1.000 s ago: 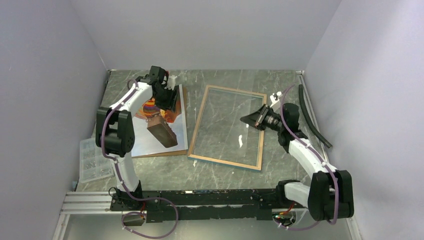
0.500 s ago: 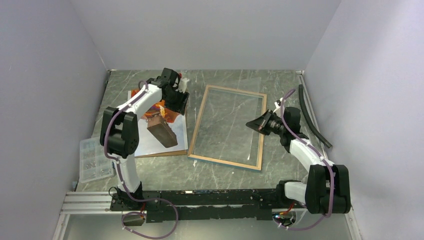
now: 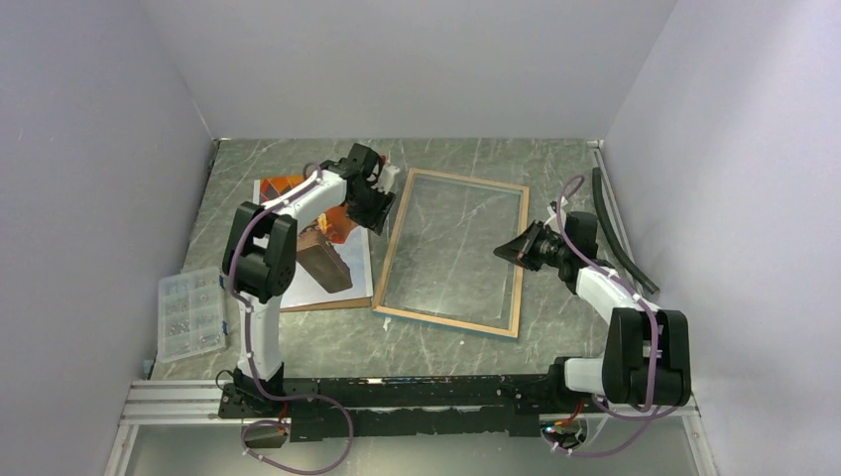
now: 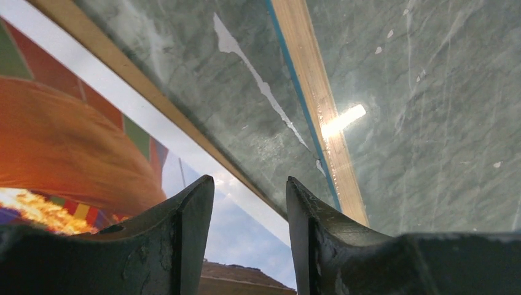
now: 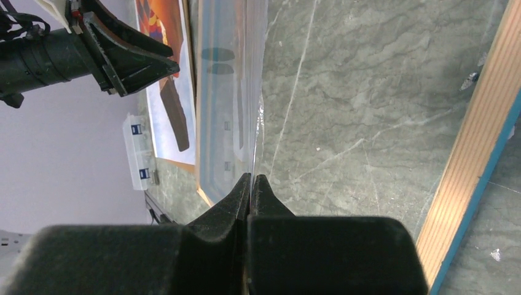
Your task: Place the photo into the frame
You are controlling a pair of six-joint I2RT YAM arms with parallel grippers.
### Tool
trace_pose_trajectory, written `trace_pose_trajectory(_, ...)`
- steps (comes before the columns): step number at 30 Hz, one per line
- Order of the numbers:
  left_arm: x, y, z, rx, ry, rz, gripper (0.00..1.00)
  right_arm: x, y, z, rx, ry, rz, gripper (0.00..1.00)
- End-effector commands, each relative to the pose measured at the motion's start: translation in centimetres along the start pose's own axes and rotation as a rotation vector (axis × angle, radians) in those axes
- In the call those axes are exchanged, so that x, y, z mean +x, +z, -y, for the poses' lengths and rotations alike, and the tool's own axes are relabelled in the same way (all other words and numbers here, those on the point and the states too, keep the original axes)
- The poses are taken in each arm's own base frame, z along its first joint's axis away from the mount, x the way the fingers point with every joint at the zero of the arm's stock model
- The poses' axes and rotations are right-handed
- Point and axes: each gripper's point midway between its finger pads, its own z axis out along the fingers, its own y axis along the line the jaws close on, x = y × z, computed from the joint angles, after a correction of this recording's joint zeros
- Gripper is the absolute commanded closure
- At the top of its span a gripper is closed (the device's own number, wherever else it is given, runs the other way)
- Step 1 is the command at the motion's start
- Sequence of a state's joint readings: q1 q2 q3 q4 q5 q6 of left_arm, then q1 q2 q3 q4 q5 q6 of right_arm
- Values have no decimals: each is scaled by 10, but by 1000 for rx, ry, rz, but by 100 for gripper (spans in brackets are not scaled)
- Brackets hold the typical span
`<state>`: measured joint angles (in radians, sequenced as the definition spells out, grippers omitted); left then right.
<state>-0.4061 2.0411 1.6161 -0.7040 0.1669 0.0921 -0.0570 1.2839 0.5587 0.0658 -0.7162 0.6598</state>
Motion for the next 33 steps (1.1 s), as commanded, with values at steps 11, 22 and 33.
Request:
trace_pose_trajectory(11,-12,15,10,-15,52,29,50,-4,6,4,-9,7,-25,100)
trace_pose_trajectory(22,-7,21,10,-16,50,17,51,1,7,13,7,47,-2,100)
trace_pose_trajectory(33,-5,21,12,-22,60,17,51,9,6,24,39,72,18,100)
